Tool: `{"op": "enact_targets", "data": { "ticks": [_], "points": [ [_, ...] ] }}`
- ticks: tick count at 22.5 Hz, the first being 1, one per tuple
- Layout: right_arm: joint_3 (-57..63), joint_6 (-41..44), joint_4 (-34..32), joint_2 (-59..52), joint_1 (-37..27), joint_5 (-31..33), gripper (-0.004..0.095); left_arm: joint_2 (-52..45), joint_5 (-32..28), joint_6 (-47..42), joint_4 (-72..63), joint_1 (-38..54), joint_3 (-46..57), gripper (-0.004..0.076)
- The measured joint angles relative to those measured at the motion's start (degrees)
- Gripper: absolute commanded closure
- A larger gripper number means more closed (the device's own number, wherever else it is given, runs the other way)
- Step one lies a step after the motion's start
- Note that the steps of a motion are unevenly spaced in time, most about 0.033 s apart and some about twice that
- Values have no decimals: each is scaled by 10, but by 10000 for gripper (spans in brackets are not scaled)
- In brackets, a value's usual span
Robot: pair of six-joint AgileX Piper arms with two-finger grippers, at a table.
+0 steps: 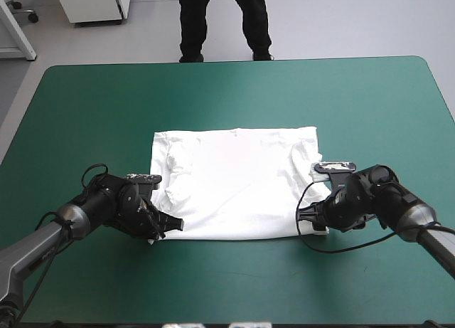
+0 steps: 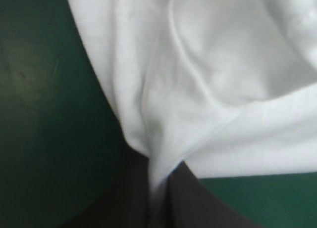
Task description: Fold the cloth
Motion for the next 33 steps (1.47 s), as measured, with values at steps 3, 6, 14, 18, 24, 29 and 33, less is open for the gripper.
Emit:
{"op": "enact_targets", "data": {
  "ticks": [3, 6, 14, 18, 24, 29, 33],
  "points": [
    [4, 1, 8, 38, 0, -18, 399, 0, -1, 1, 0, 0, 0, 733],
    [4, -3, 26, 71, 0, -26, 456, 0, -1, 1, 0, 0, 0, 733],
    [-2, -26, 22, 83, -2, -8, 918, 0, -1, 1, 0, 0, 0, 733],
    [-2, -26, 44, 82, -1, -8, 925, 1, 11, 1, 0, 0, -11, 733],
    [-50, 3, 25, 26, 1, 41, 925, -11, 58, 2, 53, 0, -79, 733],
    [-151, 13, -30, 16, 0, 55, 925, -12, 71, 2, 108, 0, -175, 733],
    [-210, 13, -35, 59, -31, 40, 925, 20, 65, 2, 145, 0, -237, 733]
  ]
}}
